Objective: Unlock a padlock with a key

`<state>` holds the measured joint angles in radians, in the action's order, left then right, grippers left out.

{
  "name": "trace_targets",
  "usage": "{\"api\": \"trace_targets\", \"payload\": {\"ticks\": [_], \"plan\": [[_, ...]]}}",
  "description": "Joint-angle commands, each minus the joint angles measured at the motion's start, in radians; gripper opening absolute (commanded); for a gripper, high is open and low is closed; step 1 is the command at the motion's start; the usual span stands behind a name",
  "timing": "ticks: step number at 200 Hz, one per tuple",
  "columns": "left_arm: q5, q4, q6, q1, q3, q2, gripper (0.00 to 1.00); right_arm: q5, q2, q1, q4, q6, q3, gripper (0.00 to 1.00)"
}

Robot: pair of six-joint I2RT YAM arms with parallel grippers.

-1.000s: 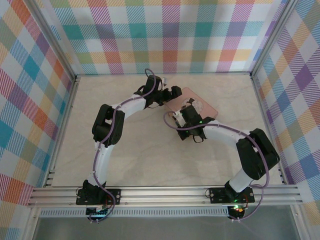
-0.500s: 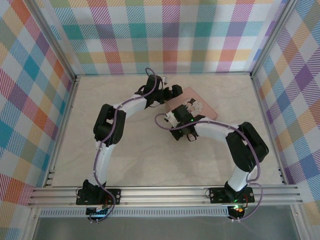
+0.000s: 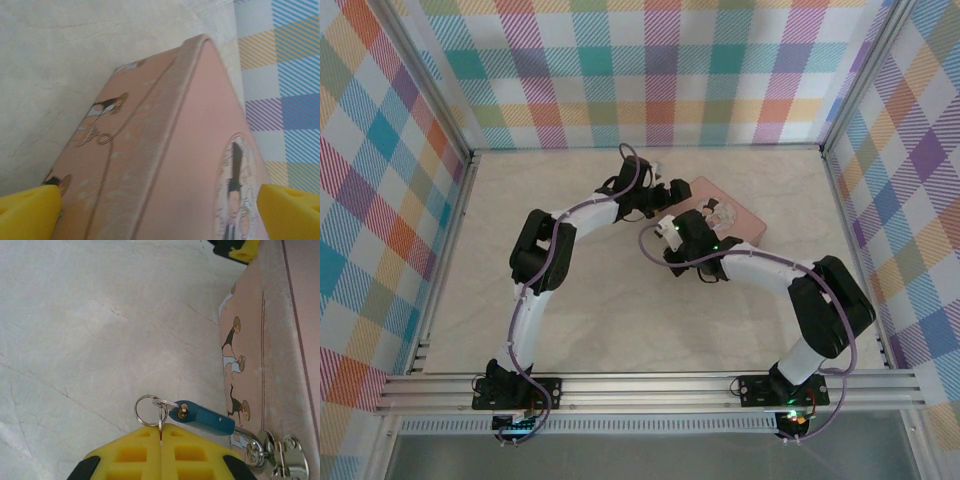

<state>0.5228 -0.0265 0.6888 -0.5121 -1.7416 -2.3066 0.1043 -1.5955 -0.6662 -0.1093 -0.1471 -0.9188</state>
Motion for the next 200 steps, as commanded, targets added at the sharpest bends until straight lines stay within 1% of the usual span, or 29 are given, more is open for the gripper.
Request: {"api": "trace_targets", "payload": {"ticks": [1,21,25,42,68,94,126,161,200], "plan": [[-0.011,-0.040,0.025,0.025,0.076,0.081,1.00,-0.051,0.058,0.004,0.015,0.030,0.018,0.00],[-0.036,-0.069,0.024,0.046,0.157,0.142,1.00,-0.085,0.083,0.004,0.023,0.040,0.027,0.00],[-0.037,-0.072,0.026,0.052,0.172,0.154,1.00,-0.093,0.084,0.004,0.017,0.073,0.024,0.00],[-0.044,-0.095,0.034,0.071,0.231,0.190,1.00,-0.112,0.088,0.006,0.008,0.109,0.012,0.00],[-0.053,-0.132,0.047,0.090,0.304,0.233,1.00,-0.144,0.050,0.019,-0.010,0.147,-0.045,0.00],[-0.051,-0.145,0.050,0.095,0.341,0.258,1.00,-0.190,0.023,0.034,-0.039,0.183,-0.105,0.00],[-0.038,-0.135,0.052,0.095,0.321,0.240,1.00,-0.167,0.013,0.035,-0.074,0.173,-0.106,0.00],[-0.032,-0.135,0.061,0.095,0.289,0.215,1.00,-0.155,0.023,0.034,-0.096,0.187,-0.047,0.00],[-0.028,-0.123,0.061,0.093,0.257,0.193,1.00,-0.129,0.096,0.034,-0.130,0.244,0.040,0.00]]}}
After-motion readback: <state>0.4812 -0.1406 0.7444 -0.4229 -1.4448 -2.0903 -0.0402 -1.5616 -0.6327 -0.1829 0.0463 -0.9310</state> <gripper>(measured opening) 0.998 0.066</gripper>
